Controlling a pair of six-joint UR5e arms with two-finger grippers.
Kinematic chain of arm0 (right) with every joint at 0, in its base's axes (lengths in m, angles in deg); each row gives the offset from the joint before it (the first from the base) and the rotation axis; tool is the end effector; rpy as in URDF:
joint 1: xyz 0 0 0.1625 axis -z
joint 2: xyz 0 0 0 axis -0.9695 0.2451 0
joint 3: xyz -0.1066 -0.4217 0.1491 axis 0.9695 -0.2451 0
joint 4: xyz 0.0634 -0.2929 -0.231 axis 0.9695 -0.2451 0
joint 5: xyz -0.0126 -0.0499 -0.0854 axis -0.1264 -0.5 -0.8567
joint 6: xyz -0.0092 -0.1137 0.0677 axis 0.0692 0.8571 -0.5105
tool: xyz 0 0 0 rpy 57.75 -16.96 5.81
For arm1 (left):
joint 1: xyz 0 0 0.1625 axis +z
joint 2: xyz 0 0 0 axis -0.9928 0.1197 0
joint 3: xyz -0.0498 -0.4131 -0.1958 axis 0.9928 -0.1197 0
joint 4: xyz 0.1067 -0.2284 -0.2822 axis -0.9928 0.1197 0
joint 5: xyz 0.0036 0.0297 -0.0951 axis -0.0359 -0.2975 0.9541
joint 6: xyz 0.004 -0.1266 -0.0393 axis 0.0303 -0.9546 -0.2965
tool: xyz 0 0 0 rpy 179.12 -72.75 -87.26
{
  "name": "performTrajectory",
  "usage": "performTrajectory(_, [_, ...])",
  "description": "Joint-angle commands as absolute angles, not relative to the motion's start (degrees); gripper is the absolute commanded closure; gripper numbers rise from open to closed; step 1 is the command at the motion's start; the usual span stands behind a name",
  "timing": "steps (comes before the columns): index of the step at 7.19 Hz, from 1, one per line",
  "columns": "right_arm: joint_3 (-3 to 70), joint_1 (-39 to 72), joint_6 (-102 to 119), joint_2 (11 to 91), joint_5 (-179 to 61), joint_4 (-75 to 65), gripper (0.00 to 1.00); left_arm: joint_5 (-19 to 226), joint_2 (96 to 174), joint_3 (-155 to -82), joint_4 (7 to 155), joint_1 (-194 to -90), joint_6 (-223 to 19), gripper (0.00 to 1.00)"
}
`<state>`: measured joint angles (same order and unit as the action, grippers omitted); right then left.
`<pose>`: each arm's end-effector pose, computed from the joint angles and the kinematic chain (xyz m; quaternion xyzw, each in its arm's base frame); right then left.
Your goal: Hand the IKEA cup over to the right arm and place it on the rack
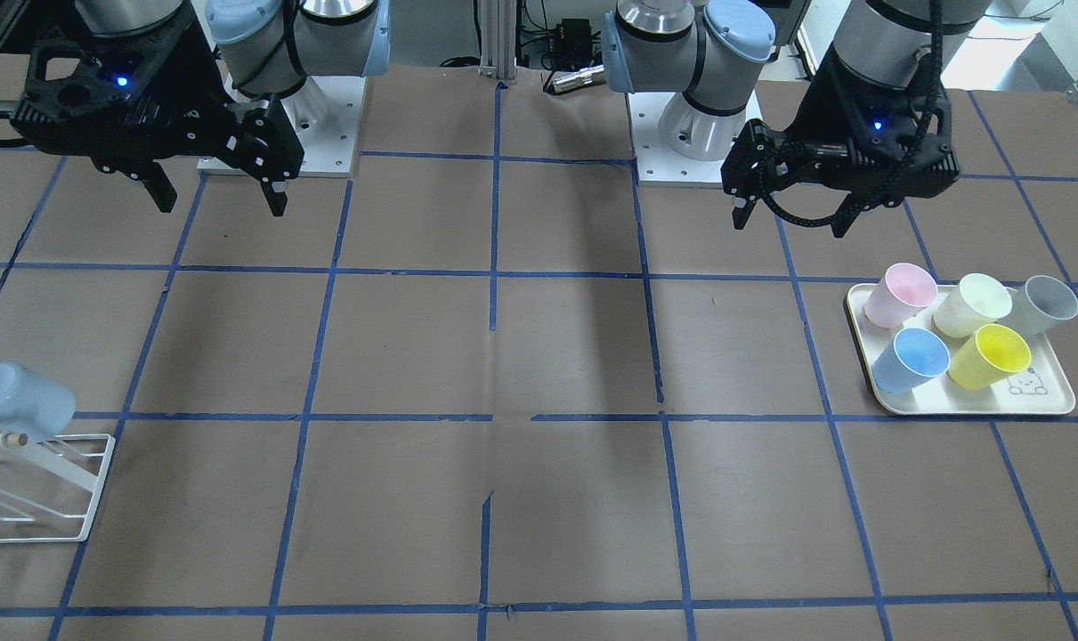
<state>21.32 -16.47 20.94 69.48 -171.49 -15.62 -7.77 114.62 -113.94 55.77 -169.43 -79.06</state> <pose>0.1528 -0.4688 0.5443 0.0132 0.9990 -0.0419 0.0048 -0.1049 -0.4629 0.5217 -0.0383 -0.9989 0.0274 0.0018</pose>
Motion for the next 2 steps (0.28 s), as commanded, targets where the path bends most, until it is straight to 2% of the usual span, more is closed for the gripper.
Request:
performTrajectory(1, [21.31,-16.47,21.23,69.41,-171.51,-15.68,0.00,-7.77,114.59,-113.93,55.75,-169.43,-79.04,0.00])
performTrajectory(2, [21.31,-16.47,21.23,69.50,-171.51,-15.60,0.00,-7.77,114.59,-113.93,55.75,-169.43,-79.04,0.00])
